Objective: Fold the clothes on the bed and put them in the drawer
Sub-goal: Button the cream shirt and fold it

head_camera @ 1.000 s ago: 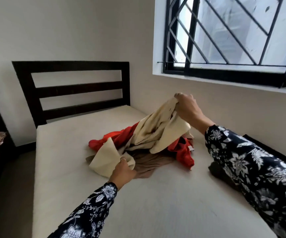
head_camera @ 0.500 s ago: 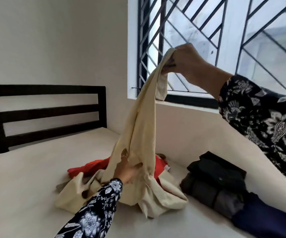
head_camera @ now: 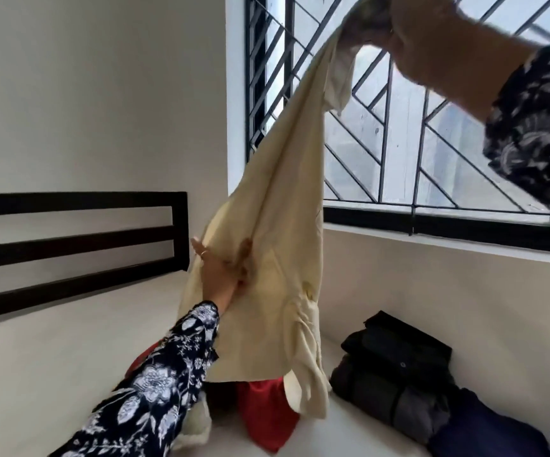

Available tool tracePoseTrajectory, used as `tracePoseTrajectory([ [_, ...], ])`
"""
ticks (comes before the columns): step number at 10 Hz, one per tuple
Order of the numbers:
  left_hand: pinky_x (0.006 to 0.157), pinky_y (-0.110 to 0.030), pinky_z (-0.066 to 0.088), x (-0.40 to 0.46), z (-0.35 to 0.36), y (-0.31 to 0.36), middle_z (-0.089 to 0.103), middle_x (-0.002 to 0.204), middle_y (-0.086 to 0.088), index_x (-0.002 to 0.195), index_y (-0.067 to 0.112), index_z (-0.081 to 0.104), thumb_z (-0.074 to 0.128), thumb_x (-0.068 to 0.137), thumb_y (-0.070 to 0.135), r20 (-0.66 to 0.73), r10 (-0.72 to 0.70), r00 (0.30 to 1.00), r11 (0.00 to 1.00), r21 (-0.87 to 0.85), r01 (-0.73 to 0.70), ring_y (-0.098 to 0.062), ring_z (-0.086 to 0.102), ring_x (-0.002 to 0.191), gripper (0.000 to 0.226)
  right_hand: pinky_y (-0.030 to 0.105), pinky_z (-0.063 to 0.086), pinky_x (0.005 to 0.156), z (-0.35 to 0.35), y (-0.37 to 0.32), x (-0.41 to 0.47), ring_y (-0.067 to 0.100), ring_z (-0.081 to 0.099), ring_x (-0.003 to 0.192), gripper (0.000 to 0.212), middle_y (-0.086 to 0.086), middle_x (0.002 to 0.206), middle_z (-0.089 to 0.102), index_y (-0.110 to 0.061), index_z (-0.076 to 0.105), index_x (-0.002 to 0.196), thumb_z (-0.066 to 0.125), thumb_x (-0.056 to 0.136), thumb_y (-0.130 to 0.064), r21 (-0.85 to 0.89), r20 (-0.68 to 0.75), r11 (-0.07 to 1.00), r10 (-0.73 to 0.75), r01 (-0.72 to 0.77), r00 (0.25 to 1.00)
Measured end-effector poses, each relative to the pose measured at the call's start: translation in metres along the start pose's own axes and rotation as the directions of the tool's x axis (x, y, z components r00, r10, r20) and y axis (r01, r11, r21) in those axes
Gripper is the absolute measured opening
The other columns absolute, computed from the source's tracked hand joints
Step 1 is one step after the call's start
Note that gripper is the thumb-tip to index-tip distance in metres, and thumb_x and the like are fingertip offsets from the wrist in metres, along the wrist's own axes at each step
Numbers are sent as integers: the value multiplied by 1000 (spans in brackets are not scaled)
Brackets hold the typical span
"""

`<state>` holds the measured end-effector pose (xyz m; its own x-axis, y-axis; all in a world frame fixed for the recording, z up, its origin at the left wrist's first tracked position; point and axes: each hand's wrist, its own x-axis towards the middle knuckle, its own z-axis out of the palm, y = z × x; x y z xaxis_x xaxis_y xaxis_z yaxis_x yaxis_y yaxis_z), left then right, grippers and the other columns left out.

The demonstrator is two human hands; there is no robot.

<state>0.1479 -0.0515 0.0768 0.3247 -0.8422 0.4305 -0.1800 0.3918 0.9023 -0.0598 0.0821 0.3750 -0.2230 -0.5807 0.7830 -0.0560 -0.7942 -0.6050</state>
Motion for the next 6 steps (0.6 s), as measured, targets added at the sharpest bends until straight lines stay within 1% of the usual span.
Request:
tracePoseTrajectory([
  [1, 59, -33, 48, 16, -6, 13, 59, 46, -5, 65, 5, 64, 61, 85, 56, 151, 67, 986, 975, 198, -97, -27, 60, 50, 55, 18, 51, 55, -22, 9, 7, 11, 61, 60, 22, 6, 83, 58, -8, 50, 83, 38, 100, -6, -182, -2, 983, -1, 0, 1000],
  [2, 58, -29, 43, 7, -5, 44, 52, 35, 2, 43, 10, 56, 53, 96, 38, 136, 60, 989, 983, 167, -82, -14, 52, 40, 60, 15, 47, 54, -52, 28, 11, 17, 62, 72, 16, 12, 92, 51, -12, 48, 78, 45, 93, -10, -341, -49, 938, 54, -68, 997],
  [3, 48, -19, 43, 6, -2, 83, 53, 34, 8, 50, 12, 55, 53, 93, 25, 64, 74, 995, 990, 117, -81, -12, 55, 43, 45, 16, 37, 54, -73, 70, -24, 12, 53, 90, 33, 15, 120, 46, 1, 43, 124, 49, 93, -11, -692, -29, 685, 291, -229, 956],
  [4, 52, -27, 54, 6, -1, 135, 64, 56, 1, 68, 11, 59, 55, 93, 24, -17, 103, 995, 994, -29, -103, -12, 61, 50, 29, 31, 42, 75, -62, 112, -106, 25, 48, 113, 65, 21, 137, 38, -3, 22, 144, 53, 88, -7, -831, -18, 534, 255, -157, 967],
  [5, 48, -15, 51, 7, 2, 165, 59, 68, 1, 68, 15, 55, 53, 97, 26, -75, 194, 978, 979, -46, -198, -11, 58, 56, 31, 39, 36, 101, -22, 138, -215, 34, 38, 131, 70, 17, 153, 23, -10, 18, 148, 56, 93, -32, -817, 154, 575, 139, 46, 978],
  [6, 49, -15, 40, 4, -1, 196, 62, 76, -1, 77, 4, 64, 47, 99, 23, -121, 355, 927, 934, 82, -347, -15, 56, 65, 33, 46, 26, 114, 7, 176, -310, 29, 5, 148, 105, 5, 160, -16, -20, -20, 150, 45, 84, -70, -842, 173, 533, 401, -75, 900],
])
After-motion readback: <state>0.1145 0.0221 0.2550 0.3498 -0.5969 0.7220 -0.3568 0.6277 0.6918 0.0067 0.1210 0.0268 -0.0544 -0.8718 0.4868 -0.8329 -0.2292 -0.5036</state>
